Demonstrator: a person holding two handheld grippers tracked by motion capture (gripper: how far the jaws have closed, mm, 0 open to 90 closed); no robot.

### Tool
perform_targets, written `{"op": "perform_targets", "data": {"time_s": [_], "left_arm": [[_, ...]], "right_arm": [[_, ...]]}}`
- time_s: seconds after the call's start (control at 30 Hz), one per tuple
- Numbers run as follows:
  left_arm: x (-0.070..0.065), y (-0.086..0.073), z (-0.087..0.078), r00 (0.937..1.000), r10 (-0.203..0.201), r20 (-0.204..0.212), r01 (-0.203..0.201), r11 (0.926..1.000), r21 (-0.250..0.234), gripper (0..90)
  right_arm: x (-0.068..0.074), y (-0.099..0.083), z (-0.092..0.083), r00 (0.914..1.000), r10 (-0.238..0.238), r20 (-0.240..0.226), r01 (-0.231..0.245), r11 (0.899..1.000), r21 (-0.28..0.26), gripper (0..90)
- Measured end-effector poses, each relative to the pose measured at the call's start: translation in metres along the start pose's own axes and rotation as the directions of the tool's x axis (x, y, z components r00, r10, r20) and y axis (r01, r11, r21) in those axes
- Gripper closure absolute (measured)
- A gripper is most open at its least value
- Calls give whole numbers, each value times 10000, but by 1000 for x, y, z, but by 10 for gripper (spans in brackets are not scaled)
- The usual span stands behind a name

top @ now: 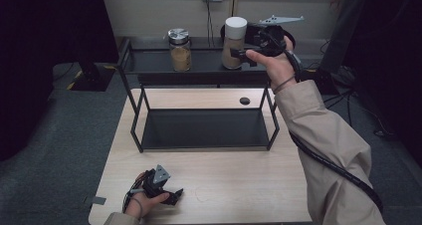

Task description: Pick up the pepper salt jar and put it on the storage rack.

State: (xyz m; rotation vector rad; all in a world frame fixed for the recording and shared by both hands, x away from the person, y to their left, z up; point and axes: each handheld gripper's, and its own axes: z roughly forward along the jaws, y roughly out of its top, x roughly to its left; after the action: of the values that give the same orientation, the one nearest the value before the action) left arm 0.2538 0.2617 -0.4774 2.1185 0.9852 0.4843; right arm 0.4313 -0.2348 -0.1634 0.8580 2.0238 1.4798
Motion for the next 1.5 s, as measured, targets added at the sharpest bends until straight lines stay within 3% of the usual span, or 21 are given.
{"op": "perform_targets", "data": {"time_s": [0.4,0.53,0.93,1.5], "left_arm": [[-1,0,0,10000,-50,-39,50,10000,-9,0],[-1,0,0,10000,-48,-39,48,10000,-5,0],[-1,0,0,10000,-54,-49,54,10000,4,0],[-2,0,0,10000,-47,-72,47,10000,10,0]], "right_arm": [[5,-29,-19,9991,-57,-420,54,9999,-90,0],[3,-46,-29,9967,-117,-804,111,9999,-73,0],[-3,-93,-59,9911,-30,-1334,48,9999,126,0],[-4,-161,-78,9868,74,-1618,-22,9995,323,0]]}}
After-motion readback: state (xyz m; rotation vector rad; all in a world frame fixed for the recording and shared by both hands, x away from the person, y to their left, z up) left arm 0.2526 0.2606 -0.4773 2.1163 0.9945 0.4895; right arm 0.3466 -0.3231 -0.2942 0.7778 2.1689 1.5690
